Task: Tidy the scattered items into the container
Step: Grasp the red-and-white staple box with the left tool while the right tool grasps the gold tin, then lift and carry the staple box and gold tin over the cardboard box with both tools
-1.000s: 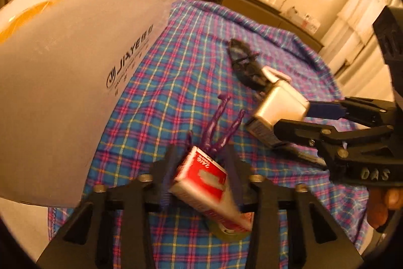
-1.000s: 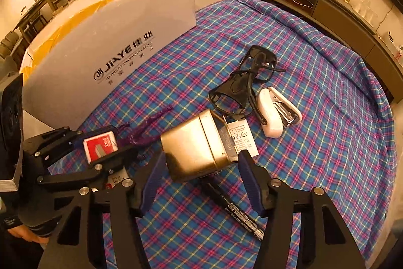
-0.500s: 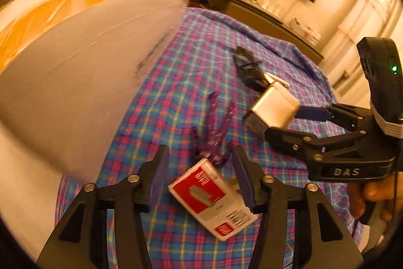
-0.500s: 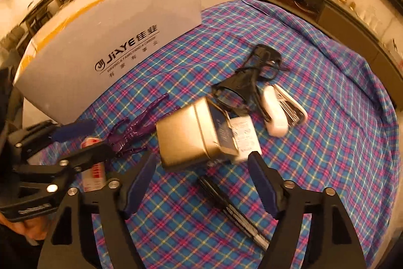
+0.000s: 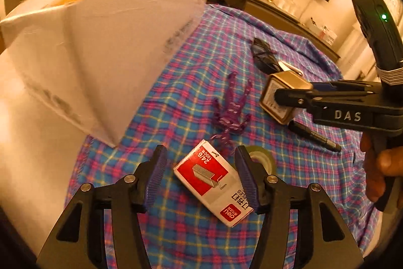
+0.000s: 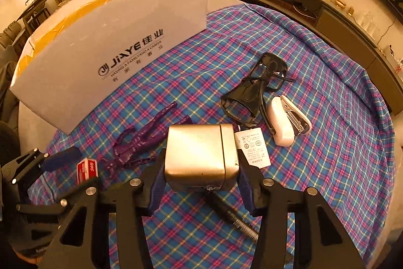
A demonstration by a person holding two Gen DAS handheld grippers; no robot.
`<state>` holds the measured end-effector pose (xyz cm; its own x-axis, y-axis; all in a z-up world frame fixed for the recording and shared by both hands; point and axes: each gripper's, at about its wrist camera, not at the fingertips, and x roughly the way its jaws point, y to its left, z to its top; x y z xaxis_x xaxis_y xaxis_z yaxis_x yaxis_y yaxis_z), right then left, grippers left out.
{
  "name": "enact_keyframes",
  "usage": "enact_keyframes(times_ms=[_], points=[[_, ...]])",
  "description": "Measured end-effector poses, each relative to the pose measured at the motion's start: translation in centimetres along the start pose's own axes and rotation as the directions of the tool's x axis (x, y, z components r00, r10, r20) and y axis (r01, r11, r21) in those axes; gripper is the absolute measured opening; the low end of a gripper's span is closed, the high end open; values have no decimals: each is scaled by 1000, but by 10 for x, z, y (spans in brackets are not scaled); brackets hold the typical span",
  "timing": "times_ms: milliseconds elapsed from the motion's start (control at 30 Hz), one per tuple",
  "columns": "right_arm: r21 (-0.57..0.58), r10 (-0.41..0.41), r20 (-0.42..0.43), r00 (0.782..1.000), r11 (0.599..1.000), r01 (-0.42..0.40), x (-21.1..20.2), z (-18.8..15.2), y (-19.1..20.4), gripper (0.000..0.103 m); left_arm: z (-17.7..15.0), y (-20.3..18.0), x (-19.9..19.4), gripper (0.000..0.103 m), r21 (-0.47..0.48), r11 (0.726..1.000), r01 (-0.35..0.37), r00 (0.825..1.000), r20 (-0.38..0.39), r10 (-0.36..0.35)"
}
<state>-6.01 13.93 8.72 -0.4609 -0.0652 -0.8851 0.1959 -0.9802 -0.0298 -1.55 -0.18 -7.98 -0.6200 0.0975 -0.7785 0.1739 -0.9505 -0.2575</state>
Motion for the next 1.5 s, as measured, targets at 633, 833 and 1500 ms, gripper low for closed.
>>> enact_keyframes(times_ms=[633,833,1500], points=[[-26,34,-8,999,999,-34,-26,-7,17,52,-30,-23,-9,40,144,988,-55,998,-20,59],[10,76,4,997,997,-76,-35,-11,16,52,-24,-24,-33,39,145,989,-22,999,36,17],[128,155,206,966,975,-184,-106,-16,27,52,14,-22,-115,39,146,989,21,969,240,-55]])
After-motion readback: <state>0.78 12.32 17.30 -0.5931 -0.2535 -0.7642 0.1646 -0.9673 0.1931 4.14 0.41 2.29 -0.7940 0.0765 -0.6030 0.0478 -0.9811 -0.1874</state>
